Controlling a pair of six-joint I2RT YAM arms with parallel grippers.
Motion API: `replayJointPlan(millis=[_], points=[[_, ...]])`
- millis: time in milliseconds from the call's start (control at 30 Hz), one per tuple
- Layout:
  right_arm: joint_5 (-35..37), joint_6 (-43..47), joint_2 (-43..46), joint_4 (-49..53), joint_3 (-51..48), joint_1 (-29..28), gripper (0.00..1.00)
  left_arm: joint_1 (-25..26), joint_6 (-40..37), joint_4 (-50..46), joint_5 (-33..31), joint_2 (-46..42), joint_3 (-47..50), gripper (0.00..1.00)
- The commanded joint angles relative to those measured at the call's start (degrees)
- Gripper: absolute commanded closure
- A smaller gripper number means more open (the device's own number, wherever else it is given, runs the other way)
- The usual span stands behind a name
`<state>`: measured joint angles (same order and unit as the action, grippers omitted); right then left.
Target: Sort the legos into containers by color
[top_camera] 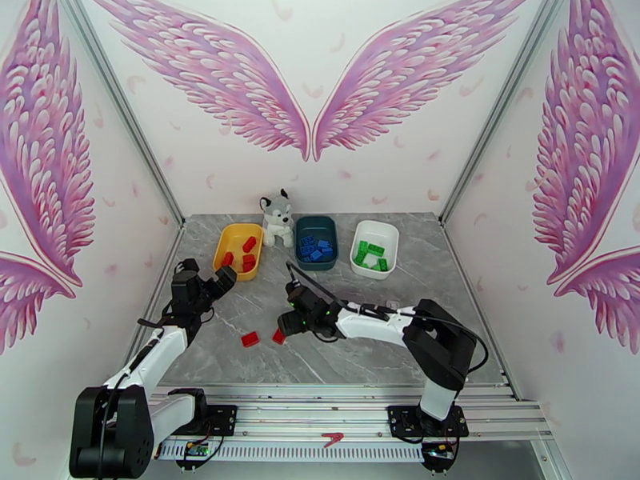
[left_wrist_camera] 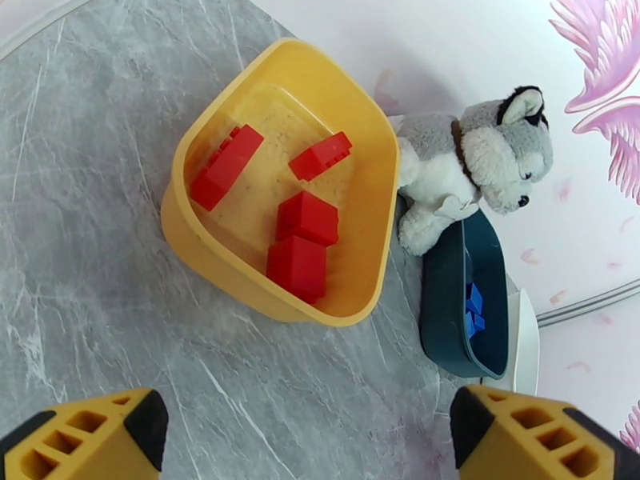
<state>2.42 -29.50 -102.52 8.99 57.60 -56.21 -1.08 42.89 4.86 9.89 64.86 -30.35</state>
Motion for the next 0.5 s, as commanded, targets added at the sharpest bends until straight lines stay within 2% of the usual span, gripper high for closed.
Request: replayJointPlan(millis=[0,133,333,467], points=[[-0.72,-2.67,2.06,-6.6,-4.04,-2.74,0.19,-0.14,-0.61,-1.6,-1.64,-2.22,-0.33,0.01],[-1.81,-3.24,1.65,-8.98,-5.57,-6.27,0.16,-0.59,-0.55,-1.87,-1.78,-3.2,-0.18,0.01],[-1.46,-2.6,-3.13,-7.54,-1.34,-8.12,0.14,-0.94,-0.48,-1.92,-1.31,-3.05,-0.29,0.01],[4.14,-1.49,-7.2,-2.65,4.26,-8.79,0.14,-1.36,-0.53,-2.09,-1.19,-3.13,-0.22,0.01]])
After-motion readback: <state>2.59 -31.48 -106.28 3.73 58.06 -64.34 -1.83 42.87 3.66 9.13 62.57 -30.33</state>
